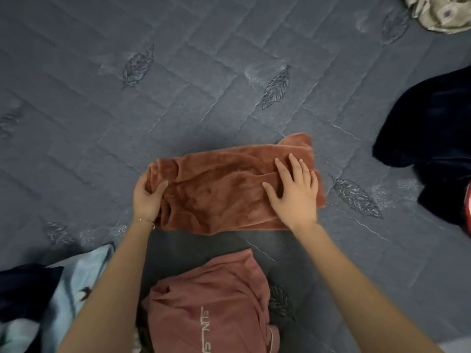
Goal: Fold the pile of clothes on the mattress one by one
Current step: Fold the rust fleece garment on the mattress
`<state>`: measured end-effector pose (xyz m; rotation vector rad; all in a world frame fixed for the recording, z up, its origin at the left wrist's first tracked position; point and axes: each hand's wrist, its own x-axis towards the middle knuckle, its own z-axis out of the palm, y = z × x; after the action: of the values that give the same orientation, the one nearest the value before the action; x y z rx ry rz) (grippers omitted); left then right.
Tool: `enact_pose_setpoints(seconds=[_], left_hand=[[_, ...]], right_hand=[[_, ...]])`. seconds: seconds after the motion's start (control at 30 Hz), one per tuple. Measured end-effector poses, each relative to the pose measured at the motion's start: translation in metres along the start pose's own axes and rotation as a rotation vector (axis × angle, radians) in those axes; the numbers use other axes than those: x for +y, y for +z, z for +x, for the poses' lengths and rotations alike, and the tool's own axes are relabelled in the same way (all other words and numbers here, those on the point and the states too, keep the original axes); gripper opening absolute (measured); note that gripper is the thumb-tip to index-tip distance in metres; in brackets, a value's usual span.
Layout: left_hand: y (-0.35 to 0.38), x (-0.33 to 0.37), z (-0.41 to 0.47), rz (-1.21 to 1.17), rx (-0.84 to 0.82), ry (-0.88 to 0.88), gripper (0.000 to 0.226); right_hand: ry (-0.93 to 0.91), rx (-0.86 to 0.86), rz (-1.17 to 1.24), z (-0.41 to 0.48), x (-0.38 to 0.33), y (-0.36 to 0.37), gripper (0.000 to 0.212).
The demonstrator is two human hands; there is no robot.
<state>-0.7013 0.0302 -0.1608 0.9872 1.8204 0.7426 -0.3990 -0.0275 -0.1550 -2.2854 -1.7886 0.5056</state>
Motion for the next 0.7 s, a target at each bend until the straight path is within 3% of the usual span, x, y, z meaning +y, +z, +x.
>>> enact_pose_setpoints(seconds=[0.13,0.23,0.33,0.5,0.6,0.7], left_hand=[[-0.005,-0.018,0.004,0.095,0.064,0.021,0.05],[0.009,-0.018,0.001,0.421,0.131,0.057,0.064],[0.036,-0.005,-0.011,0.758,0.24,0.257,0.066],[0.103,0.014,-0.037,0.762,-0.061,0.48,0.055],[0.144,0.026,-0.046,0.717,-0.195,0.622,0.048],[0.178,0.049,-0.039,0.715,-0.246,0.635,0.049]], right_hand=[[-0.015,-0.144,-0.058,-0.002,0.006,0.005,0.072],[-0.01,-0.372,-0.126,-0.003,0.009,0.009,0.071],[0.015,-0.404,-0.072,0.002,0.008,0.005,0.061],[0.09,-0.042,0.246,0.034,0.023,-0.014,0.041],[0.227,-0.087,0.235,0.057,0.039,-0.016,0.061],[0.521,-0.173,0.515,0.063,0.048,-0.012,0.068]])
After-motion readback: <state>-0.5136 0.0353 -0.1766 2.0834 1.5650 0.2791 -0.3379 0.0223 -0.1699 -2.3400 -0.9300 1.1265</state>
